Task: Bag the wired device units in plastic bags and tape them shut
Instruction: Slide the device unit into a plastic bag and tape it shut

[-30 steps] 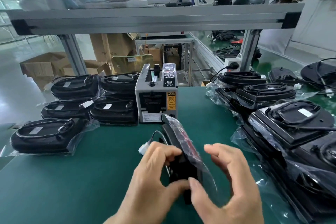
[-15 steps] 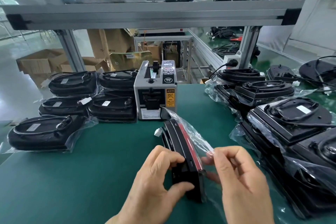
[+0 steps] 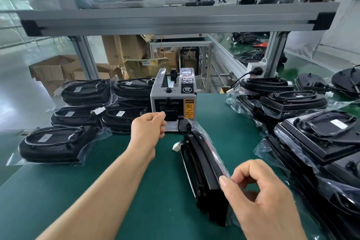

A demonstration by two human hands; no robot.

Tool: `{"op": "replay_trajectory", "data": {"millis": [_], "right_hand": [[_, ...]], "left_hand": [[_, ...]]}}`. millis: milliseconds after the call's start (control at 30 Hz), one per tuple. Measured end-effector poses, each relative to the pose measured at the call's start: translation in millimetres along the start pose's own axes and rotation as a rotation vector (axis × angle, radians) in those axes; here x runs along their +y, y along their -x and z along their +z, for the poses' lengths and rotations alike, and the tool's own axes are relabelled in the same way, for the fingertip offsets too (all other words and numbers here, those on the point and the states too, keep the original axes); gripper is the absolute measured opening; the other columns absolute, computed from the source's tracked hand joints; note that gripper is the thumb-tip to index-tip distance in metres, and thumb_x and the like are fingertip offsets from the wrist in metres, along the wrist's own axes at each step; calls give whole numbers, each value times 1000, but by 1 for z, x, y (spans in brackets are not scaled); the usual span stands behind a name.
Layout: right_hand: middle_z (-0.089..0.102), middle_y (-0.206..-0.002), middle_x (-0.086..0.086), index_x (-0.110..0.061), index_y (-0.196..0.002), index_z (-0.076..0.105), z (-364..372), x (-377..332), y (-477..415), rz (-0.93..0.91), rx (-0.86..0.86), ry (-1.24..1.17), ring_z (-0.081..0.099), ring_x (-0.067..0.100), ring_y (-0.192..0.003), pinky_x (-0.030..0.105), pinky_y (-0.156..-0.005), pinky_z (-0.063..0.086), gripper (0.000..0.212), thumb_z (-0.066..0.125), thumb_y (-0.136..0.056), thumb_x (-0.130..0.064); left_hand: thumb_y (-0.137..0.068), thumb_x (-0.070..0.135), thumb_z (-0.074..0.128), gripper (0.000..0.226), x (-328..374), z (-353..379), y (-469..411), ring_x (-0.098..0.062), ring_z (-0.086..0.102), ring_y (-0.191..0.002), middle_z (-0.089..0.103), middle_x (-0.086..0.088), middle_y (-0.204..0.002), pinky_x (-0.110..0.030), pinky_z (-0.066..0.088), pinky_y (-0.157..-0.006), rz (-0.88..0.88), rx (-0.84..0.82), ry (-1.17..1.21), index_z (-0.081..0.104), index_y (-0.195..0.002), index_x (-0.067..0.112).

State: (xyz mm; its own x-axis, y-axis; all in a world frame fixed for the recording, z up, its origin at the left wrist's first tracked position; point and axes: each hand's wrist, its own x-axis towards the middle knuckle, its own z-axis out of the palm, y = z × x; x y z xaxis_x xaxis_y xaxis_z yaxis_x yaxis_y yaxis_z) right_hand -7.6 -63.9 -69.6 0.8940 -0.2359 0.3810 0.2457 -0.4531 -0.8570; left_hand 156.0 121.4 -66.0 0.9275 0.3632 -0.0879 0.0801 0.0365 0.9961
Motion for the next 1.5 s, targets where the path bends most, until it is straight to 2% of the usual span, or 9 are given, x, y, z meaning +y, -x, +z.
{"op": "replay_trajectory", "data": {"millis": [333,567,633,800,867,1000,1133,1267,1500], "right_hand": [[53,-68,-3,-20,-63,51,2,1,1,-24,2,-37,48,8,-49,10,-50,37,21,65,-69,-33],[54,-68,-2,-18,-64,55,2,3,3,-24,-2,-17,49,10,-52,11,-50,37,26,73,-83,-24],[54,-69,-3,-20,-64,56,0,6,3,-28,5,-21,50,10,-53,10,-49,37,26,74,-84,-21],[56,-74,-3,-23,-73,59,0,8,6,-2,-24,-33,52,15,-56,13,-51,38,18,73,-83,-24],[56,-76,-2,-21,-75,58,-1,6,6,19,-30,-61,51,18,-53,15,-50,36,17,70,-82,-31],[57,-76,-2,-20,-76,56,-1,1,7,84,-37,-179,52,21,-51,21,-49,41,29,65,-81,-47],[58,-70,-9,-24,-73,58,-6,1,7,117,-90,-216,47,5,-54,12,-53,39,16,63,-87,-28],[60,-70,-9,-23,-72,60,-9,1,8,136,-127,-230,50,9,-52,7,-51,41,19,61,-92,-20],[62,-80,-4,-27,-84,58,-5,3,10,74,-147,-147,61,12,-68,14,-60,44,18,71,-75,-36]], "left_hand": [[-93,12,67,6,7,38,-51,-4,49,-33,57,3,-45,-11,41,-38,-433,6,333,63,-97,10],[-87,4,62,21,11,48,-36,-5,42,-35,52,4,-43,-15,34,-37,-354,144,483,51,-71,11],[-87,6,64,19,12,38,-13,-3,43,-38,51,7,-47,-16,38,-40,-257,27,424,55,-72,14],[-76,19,73,14,18,-13,71,-10,46,-53,52,1,-64,-20,43,-54,-106,-765,222,63,-67,19],[-72,28,74,14,20,-21,101,-10,45,-56,53,0,-65,-18,41,-57,-52,-908,69,65,-66,20],[-70,24,76,9,22,-16,123,-9,39,-58,52,-3,-65,-17,35,-57,40,-794,-116,70,-66,19],[-79,13,79,17,24,-15,121,-9,41,-58,55,-3,-65,-16,37,-56,70,-787,-186,71,-65,17],[-68,26,74,10,24,-15,123,-9,39,-57,55,-1,-64,-15,36,-56,97,-779,-233,71,-66,18],[-67,24,69,7,21,-18,125,-8,40,-58,55,6,-60,-13,37,-56,82,-763,-226,69,-61,21]]}}
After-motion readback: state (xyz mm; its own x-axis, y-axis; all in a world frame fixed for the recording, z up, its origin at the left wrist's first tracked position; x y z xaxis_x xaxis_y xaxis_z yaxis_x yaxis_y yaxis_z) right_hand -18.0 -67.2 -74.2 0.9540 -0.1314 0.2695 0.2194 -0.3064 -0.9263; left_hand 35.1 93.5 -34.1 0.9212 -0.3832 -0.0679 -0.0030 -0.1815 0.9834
